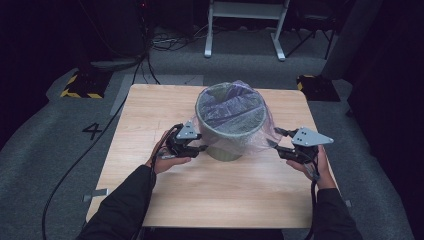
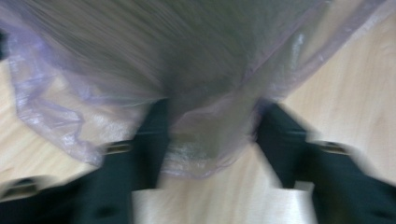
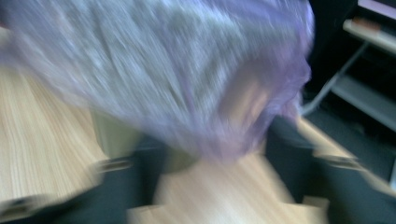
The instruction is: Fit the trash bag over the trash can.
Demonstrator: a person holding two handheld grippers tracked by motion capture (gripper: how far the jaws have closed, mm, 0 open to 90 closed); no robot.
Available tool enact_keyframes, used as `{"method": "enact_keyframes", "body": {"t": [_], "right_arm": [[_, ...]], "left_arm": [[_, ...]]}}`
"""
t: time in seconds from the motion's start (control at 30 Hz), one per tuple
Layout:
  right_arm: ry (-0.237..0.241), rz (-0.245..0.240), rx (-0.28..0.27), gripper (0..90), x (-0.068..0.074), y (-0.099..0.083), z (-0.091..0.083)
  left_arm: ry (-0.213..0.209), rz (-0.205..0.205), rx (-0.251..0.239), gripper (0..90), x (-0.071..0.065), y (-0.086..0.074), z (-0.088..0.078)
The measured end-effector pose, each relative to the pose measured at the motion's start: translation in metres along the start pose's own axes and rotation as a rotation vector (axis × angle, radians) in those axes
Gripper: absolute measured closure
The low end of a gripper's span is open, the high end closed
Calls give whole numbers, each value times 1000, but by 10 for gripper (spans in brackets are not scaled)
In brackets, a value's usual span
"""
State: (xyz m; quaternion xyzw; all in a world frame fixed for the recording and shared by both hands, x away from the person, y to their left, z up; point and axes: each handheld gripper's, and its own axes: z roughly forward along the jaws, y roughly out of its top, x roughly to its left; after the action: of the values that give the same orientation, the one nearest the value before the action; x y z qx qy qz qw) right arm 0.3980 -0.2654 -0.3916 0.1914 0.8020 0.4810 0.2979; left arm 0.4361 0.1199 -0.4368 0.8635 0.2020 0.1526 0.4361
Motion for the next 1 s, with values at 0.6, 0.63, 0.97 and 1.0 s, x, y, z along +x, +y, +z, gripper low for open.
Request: {"method": "enact_keyframes", "body": {"t": [0.6,0.63,0.97,1.0], "right_arm": [[150,148,223,900,13,-63,46],[148,164,233,900,12,-65,47],[172,271,223,526,4,-71,35],[166,266,227,472,4,-70,32]], "left_arm": [[21,-47,126,726,1,-44,16],[9,-57,120,661,3,-46,14],[10,-138,36,192,-4,-59,-19],[12,-135,35,184,-7,-61,-22]]}}
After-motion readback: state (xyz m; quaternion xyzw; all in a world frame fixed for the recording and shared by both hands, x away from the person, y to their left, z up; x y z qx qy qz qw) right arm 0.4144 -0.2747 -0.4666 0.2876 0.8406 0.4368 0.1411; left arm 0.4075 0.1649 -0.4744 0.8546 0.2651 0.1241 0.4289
